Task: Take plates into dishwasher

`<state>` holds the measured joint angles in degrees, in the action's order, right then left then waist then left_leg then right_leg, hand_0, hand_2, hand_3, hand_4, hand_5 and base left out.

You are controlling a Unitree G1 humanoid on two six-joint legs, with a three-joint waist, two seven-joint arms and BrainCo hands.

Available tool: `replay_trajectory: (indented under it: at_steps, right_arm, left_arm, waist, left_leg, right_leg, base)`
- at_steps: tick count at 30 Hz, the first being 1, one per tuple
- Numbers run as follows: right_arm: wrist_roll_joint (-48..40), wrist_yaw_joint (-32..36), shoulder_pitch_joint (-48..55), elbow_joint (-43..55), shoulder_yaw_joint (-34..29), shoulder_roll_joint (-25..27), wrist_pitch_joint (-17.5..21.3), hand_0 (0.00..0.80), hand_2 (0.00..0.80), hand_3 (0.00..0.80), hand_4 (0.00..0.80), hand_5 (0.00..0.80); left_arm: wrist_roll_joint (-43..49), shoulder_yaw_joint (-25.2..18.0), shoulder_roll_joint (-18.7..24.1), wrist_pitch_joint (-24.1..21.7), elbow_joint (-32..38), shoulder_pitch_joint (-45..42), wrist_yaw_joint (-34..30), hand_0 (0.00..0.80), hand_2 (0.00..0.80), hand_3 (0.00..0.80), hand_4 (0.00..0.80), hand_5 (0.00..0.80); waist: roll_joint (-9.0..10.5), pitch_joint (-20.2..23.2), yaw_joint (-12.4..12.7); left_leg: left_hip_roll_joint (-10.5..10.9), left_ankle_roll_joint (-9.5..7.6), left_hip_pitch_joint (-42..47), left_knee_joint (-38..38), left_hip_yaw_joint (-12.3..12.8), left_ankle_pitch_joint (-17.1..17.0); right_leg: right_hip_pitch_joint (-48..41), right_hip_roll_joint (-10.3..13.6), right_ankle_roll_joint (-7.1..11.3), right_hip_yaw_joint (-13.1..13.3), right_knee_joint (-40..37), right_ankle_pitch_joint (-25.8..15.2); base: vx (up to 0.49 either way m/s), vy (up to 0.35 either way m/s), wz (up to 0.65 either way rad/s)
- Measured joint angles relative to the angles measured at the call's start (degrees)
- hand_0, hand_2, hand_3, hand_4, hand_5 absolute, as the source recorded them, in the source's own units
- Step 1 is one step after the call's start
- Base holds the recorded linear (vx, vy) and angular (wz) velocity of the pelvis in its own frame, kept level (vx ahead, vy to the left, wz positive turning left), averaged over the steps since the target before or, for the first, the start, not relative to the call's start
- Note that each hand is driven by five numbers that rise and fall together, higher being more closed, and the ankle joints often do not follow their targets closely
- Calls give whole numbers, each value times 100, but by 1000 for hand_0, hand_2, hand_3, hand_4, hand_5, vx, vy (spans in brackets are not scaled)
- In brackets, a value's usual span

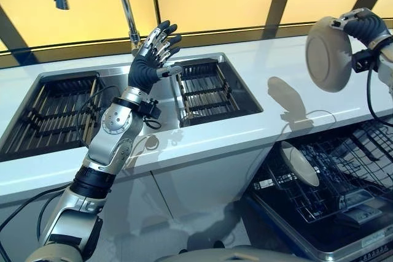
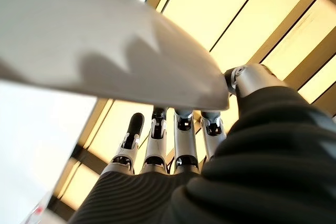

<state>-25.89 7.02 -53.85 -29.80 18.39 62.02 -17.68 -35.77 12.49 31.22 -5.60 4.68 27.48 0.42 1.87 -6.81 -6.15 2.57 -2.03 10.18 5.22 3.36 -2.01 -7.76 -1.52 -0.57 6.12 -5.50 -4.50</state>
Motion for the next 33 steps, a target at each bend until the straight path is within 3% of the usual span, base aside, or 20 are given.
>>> replay_trajectory:
  at_steps: [13, 23, 33]
  right_arm:
    - [174, 519, 1280, -20, -740, 405, -7, 800, 800, 800, 800, 800]
    - [612, 888, 2407, 43, -1319, 402, -20, 800, 800, 800, 800, 800]
    - [1347, 1123, 2825, -22, -1328, 374, -16, 800, 800, 800, 800, 800]
  left_arm:
    - [1, -15, -96, 243, -2, -5, -30, 0, 0, 0, 0, 0]
    - [2, -23, -92, 364, 9, -24, -81, 0, 0, 0, 0, 0]
    - [1, -22, -58, 404, 85, -64, -87, 0, 0, 0, 0, 0]
  waist:
    - [-3, 36, -413]
    - [-13, 34, -417]
    - [-71, 0, -409]
  left_leg:
    - [-65, 27, 23, 11, 308, 113]
    - [-124, 70, 23, 12, 435, 152]
    - [-130, 76, -70, 13, 445, 156]
  right_leg:
    - [73, -71, 0, 275, 1, 0]
    - [110, -131, 0, 368, 0, 1]
    - [212, -135, -1, 377, -1, 0]
  base:
    - [10, -53, -13]
    - [5, -72, -6]
    - [-19, -68, -1]
